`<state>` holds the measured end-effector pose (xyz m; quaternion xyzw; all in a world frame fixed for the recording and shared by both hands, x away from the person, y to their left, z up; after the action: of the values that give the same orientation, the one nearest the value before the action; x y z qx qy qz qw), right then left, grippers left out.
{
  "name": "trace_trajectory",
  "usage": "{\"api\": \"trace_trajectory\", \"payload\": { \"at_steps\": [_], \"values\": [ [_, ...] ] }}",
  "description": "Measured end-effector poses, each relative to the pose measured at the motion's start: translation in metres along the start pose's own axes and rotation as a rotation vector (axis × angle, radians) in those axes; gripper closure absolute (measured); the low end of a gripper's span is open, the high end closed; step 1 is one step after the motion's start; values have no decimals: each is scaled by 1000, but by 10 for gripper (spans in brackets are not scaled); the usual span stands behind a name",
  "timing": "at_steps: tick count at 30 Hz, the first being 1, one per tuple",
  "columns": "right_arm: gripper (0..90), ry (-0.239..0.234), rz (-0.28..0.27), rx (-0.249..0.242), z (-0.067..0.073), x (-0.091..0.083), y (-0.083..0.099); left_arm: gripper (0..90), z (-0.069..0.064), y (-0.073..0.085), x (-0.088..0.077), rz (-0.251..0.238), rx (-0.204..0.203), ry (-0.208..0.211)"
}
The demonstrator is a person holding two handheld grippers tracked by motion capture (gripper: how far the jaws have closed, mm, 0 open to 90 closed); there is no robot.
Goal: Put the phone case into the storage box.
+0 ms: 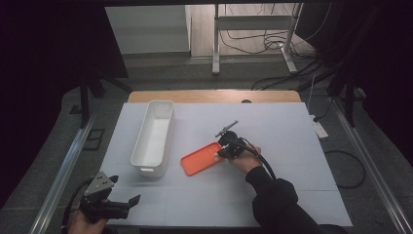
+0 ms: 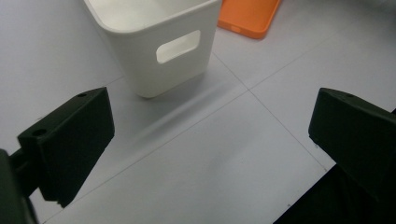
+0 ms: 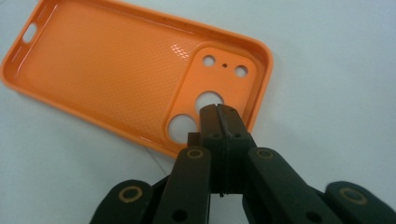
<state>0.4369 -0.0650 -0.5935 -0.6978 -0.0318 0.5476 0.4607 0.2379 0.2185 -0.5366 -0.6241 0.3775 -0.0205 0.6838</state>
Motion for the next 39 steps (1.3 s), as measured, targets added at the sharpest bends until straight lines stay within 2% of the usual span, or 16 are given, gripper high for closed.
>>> {"api": "trace_trajectory", "payload": {
  "at_steps": [8, 12, 15, 21, 22, 29, 34, 39],
  "values": [
    [889, 30, -3, 16, -16, -2, 1, 10, 0, 0, 0, 1, 0, -1],
    [890, 39, -6, 24, -20, -2, 1, 10, 0, 0, 0, 1, 0, -2],
    [890, 37, -10, 26, -18, -4, 1, 10, 0, 0, 0, 1, 0, -2],
    [889, -42, -31, 17, 8, -6, -3, 10, 0, 0, 0, 0, -1, -2],
    [889, -42, -31, 17, 8, -6, -3, 10, 0, 0, 0, 1, -2, -2],
    [889, -110, -24, -18, 42, -1, -5, 10, 0, 0, 0, 3, -5, -4],
    [890, -142, -13, -40, 59, 4, -4, 10, 1, 0, 0, 3, -8, -2],
    [889, -154, -1, -60, 68, 7, -3, 10, 1, 0, 0, 2, -9, -1]
  ]
}}
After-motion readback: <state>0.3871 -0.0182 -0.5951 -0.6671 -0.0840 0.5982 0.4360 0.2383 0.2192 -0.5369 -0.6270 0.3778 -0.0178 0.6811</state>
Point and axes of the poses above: each handheld gripper's, and its own axes: x roughly forward along the jaws, y roughly out of its underside, z roughly to its left, the point moved 10 cm from there along x, roughly forward along the jaws, and after that the axes turned 13 degrees about -z, right-handed, at the moved point
